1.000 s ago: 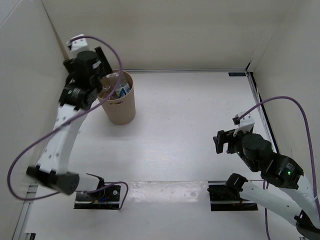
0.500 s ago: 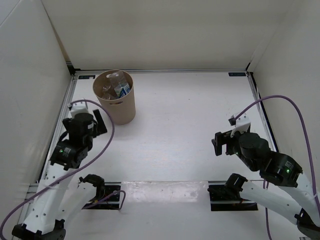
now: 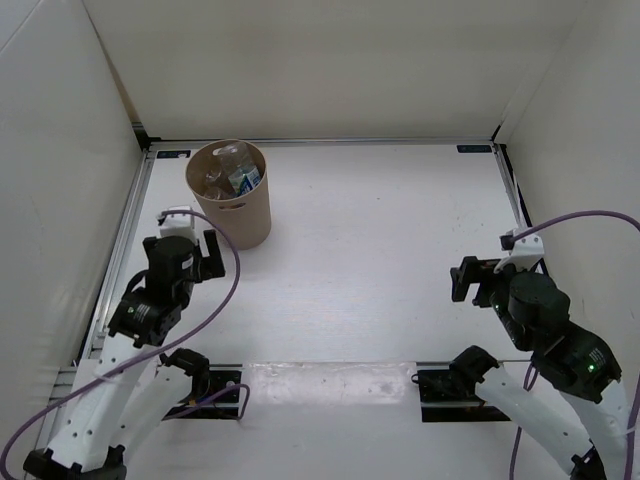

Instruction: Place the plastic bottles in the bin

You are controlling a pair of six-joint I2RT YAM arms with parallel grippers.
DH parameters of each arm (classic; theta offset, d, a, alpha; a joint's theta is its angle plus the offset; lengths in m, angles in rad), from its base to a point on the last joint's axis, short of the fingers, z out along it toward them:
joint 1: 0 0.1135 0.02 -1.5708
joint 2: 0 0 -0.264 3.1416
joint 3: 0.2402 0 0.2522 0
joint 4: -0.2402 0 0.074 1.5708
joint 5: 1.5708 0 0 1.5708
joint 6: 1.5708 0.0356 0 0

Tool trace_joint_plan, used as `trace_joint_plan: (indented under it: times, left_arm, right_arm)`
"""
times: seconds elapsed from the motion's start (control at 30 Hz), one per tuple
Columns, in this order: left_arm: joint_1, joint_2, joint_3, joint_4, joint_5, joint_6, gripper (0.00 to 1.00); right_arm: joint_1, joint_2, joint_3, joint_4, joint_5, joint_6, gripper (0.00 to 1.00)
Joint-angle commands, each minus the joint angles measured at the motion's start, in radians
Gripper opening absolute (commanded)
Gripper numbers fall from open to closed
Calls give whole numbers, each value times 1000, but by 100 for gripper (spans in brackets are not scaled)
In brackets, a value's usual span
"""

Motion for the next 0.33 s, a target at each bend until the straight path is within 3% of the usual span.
trace_joint_plan:
  times: [0.0, 0.3]
  left_arm:
    - [-4, 61, 5, 57, 107, 66, 99]
    - [-2, 26, -10, 73, 109, 92, 99]
  right_arm:
    - [-52, 22, 10, 55, -40, -17, 90]
    - [-56, 8, 35, 24, 19, 5, 90]
